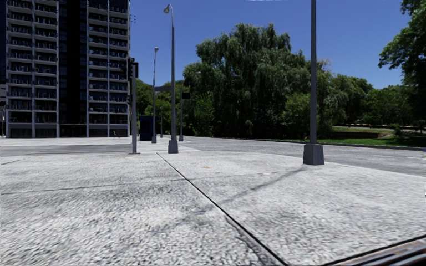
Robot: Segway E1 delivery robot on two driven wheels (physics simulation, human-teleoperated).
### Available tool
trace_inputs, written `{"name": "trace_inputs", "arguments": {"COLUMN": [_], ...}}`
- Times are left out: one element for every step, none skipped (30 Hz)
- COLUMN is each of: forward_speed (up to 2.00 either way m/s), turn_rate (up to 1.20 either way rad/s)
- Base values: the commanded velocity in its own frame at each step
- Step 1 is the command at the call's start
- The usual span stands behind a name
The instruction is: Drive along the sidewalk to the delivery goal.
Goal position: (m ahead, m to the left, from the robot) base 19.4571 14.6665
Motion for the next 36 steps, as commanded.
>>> {"name": "trace_inputs", "arguments": {"forward_speed": [2.0, 2.0, 2.0, 2.0, 2.0, 2.0, 2.0, 2.0, 2.0, 2.0, 2.0, 2.0, 2.0, 2.0, 2.0, 2.0, 2.0, 2.0, 2.0, 2.0, 2.0, 2.0, 2.0, 2.0, 2.0, 2.0, 2.0, 2.0, 2.0, 2.0, 2.0, 2.0, 2.0, 2.0, 2.0, 2.0], "turn_rate": [0.0, 0.0, 0.0, 0.0, 0.0, 0.0, 0.0, 0.0, 0.0, 0.0, 0.0, 0.0, 0.0, 0.0, 0.0, 0.0, 0.0, 0.0, 0.0, 0.0, 0.0, 0.0, 0.0, 0.0, 0.0, 0.0, 0.0, 0.0, 0.0, 0.0, 0.0, 0.0, 0.0, 0.0, 0.0, 0.0]}}
